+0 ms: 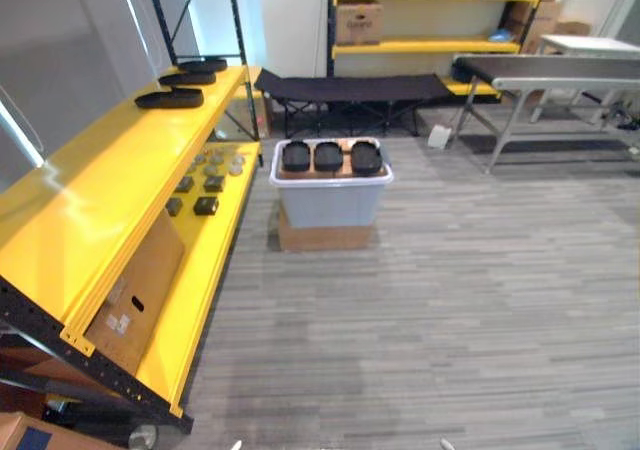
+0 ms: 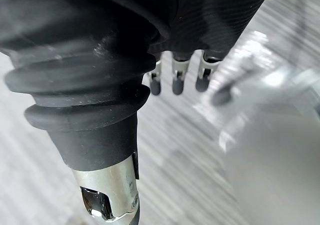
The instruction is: Walk over and take plastic housings, then place them on the shelf
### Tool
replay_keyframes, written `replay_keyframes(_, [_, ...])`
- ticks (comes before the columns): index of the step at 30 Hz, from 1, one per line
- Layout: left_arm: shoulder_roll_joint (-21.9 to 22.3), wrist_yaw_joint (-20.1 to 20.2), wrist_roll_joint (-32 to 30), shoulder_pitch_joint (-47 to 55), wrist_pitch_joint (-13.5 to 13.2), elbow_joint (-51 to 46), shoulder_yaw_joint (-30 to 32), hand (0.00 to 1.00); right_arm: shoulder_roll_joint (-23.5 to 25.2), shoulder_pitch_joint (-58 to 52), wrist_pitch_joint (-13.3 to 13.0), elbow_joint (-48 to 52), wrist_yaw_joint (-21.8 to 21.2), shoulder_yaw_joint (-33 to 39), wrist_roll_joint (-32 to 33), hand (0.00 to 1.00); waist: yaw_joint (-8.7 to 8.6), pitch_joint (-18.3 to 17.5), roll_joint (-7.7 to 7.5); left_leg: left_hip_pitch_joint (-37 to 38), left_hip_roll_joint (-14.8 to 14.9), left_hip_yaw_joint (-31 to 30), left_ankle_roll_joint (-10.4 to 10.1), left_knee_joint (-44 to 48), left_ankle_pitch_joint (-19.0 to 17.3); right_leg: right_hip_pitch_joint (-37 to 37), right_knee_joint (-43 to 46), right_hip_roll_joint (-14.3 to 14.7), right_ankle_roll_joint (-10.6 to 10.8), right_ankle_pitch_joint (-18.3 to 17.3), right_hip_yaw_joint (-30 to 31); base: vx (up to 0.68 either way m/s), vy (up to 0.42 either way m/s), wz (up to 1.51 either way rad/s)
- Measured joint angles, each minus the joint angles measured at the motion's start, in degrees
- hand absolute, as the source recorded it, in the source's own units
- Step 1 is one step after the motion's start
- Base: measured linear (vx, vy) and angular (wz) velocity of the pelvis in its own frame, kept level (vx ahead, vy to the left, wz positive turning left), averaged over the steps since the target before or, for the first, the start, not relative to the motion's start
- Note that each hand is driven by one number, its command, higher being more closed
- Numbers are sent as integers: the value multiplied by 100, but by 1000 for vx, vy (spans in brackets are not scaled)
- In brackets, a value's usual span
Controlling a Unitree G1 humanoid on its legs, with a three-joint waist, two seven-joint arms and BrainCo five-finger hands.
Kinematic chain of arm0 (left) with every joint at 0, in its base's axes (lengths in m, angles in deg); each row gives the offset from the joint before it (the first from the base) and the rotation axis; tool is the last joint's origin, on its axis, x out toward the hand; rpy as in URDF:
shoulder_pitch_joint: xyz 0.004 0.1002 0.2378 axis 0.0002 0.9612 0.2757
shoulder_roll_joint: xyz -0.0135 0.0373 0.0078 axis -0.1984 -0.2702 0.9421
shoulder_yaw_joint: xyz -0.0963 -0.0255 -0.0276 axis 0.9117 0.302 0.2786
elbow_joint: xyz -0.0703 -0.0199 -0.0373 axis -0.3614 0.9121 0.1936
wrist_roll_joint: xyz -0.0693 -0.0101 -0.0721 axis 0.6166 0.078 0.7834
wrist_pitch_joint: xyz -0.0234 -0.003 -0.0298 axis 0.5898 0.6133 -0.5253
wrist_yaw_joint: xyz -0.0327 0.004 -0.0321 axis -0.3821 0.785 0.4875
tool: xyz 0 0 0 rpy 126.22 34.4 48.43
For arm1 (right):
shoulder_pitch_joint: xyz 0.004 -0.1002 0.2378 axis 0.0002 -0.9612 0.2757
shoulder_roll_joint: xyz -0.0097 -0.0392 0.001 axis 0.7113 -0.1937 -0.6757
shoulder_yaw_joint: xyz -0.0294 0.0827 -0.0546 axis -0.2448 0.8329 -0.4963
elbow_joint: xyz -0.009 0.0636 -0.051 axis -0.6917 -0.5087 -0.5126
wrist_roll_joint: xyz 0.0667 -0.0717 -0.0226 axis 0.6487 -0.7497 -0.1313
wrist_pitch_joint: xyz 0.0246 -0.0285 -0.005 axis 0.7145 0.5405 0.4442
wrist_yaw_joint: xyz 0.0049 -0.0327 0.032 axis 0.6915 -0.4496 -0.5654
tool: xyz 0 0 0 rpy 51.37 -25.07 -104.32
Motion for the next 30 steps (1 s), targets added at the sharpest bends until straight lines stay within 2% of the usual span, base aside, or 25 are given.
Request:
replay_keyframes(2, [79,1,-3,4,1,48,130,0,33,8,76,-148,-15,124,64,0,10,3,67,213,-50,31,12,-261,147,129,-93,-2,44,96,-18,145,21,1])
replay_keyframes(4, [92,45,-11,11,-5,98,167,0,24,12,78,-156,39,153,71,0,11,-1,67,385,-81,61,2,-395,194,238,-149,-1,42,98,-18,177,28,-4])
replay_keyframes(10, [76,68,-8,-46,3,99,165,0,110,283,102,-161,294,164,14,0,9,23,-15,514,-133,112,-28,-601,213,316,-254,-17,107,137,-18,74,31,-3])
replay_keyframes(19, [60,9,147,-16,-24,96,247,0,227,276,88,-124,278,200,23,0,24,100,-137,696,-211,221,17,-901,337,324,-253,-70,154,149,6,-52,20,-5])
replay_keyframes(24, [121,-121,180,8,-139,117,338,0,233,210,34,-90,281,175,179,0,21,107,-122,696,-213,262,36,-911,358,322,-283,-71,164,143,10,-76,9,-3])
replay_keyframes(30, [122,-120,159,8,-153,192,348,0,270,150,-150,-94,133,83,21,0,30,108,-125,699,-214,268,34,-913,357,362,-359,-61,170,161,9,-10,2,0])
